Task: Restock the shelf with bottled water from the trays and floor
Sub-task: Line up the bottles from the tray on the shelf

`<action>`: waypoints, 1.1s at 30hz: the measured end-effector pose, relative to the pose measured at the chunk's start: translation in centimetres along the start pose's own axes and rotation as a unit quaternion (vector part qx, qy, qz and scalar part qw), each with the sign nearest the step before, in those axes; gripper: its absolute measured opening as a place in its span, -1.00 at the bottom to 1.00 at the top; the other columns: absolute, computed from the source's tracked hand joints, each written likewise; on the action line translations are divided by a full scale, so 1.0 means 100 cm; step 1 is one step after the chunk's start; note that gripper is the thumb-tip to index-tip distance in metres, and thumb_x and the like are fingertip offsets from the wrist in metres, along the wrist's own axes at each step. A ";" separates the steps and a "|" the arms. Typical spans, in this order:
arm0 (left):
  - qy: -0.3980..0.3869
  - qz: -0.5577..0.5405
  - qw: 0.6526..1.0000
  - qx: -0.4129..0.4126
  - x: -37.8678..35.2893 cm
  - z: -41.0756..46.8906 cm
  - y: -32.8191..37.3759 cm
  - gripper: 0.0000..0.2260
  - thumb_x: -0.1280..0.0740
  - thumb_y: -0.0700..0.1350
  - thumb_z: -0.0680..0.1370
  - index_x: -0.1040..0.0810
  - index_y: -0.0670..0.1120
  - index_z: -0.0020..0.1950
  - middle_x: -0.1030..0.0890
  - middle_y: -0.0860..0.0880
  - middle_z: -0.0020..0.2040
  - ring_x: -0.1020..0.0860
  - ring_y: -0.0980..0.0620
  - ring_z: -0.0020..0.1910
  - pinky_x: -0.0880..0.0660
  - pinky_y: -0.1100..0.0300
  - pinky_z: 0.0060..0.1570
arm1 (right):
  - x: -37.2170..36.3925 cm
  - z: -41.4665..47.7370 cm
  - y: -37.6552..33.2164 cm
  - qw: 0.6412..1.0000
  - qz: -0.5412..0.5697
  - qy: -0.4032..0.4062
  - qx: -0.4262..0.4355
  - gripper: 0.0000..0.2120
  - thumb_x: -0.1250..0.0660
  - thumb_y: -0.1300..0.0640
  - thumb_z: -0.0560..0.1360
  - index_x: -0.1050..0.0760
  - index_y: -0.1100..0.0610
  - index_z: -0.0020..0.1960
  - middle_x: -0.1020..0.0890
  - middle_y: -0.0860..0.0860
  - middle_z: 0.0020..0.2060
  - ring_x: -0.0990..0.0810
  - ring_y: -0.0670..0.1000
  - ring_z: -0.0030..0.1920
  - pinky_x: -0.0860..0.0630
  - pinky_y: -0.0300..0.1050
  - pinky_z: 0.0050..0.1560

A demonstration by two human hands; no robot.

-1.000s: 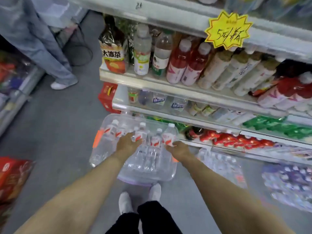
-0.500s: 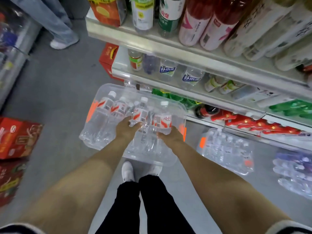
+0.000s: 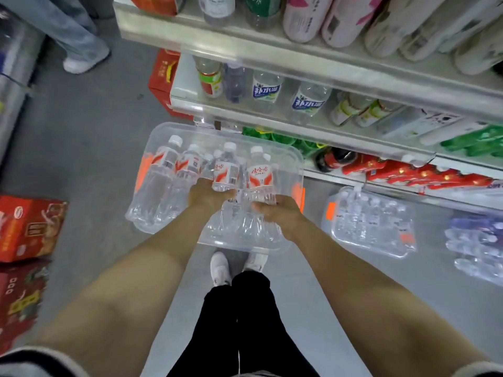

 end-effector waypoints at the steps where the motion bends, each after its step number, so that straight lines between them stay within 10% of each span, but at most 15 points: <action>1: -0.013 0.008 1.000 0.004 0.001 0.002 0.000 -0.57 -0.57 0.08 0.39 -0.64 -0.10 0.16 -0.68 -0.09 0.09 -0.60 -0.06 -0.05 -0.51 0.13 -0.04 | -0.001 -0.002 0.001 1.000 0.014 -0.002 0.004 -0.56 -0.66 0.07 0.34 -0.66 0.15 0.15 -0.74 0.01 0.02 -0.69 0.07 0.13 -0.58 0.09 0.25; 10: -0.055 0.020 0.998 0.002 -0.006 -0.004 0.001 -0.55 -0.53 0.09 0.41 -0.56 -0.17 0.13 -0.61 -0.10 0.04 -0.56 -0.05 -0.12 -0.44 0.18 -0.26 | 0.010 -0.044 0.014 0.997 0.044 0.007 0.067 -0.65 -0.58 0.09 0.43 -0.61 0.20 0.14 -0.74 0.04 -0.12 -0.72 -0.01 -0.12 -0.66 -0.13 -0.03; 20: -0.106 -0.219 0.968 -0.055 0.026 -0.053 -0.002 0.04 -0.65 0.30 0.10 -0.36 -0.09 0.46 -0.53 0.05 0.32 -0.53 -0.01 0.29 -0.47 0.00 0.29 | 0.023 -0.111 0.020 0.986 0.096 0.035 0.130 -0.69 -0.34 -0.07 0.61 -0.67 0.14 0.13 -0.75 0.02 -0.03 -0.73 -0.08 -0.03 -0.61 -0.23 0.01; 24: -0.160 -0.283 0.940 -0.108 0.048 -0.108 0.027 -0.40 -0.56 0.07 0.42 -0.47 -0.09 0.39 -0.60 0.04 0.21 -0.55 0.05 0.15 -0.55 0.30 -0.06 | 0.022 -0.142 -0.005 0.973 0.135 0.046 0.179 -0.62 -0.33 -0.15 0.60 -0.67 0.13 0.18 -0.74 0.07 0.05 -0.72 0.01 0.08 -0.60 -0.06 0.19; 27: -0.177 -0.305 0.920 -0.172 0.074 -0.148 0.051 -0.74 -0.50 -0.06 0.49 -0.61 -0.07 0.15 -0.69 -0.02 0.03 -0.62 -0.07 0.07 -0.62 0.15 -0.17 | 0.023 -0.166 -0.034 0.958 0.181 0.036 0.221 -0.53 -0.52 -0.22 0.42 -0.69 0.15 0.11 -0.73 0.08 -0.03 -0.70 0.10 -0.01 -0.58 0.11 0.16; 33: -0.154 -0.303 0.881 -0.328 0.136 -0.219 0.108 -0.44 -0.48 0.14 0.34 -0.56 -0.16 0.22 -0.68 -0.18 0.13 -0.67 -0.08 -0.04 -0.62 0.16 -0.19 | 0.028 -0.235 -0.109 0.903 0.242 -0.026 0.354 -0.25 -0.65 -0.11 0.29 -0.50 0.29 0.29 -0.62 0.15 -0.04 -0.61 0.08 -0.14 -0.55 -0.08 -0.07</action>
Point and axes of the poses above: each hand's wrist, its own z-axis towards the middle knuckle, its own x-axis out of the back of the hand, y = z × x, the point moved 1 cm from there along z, towards the middle knuckle
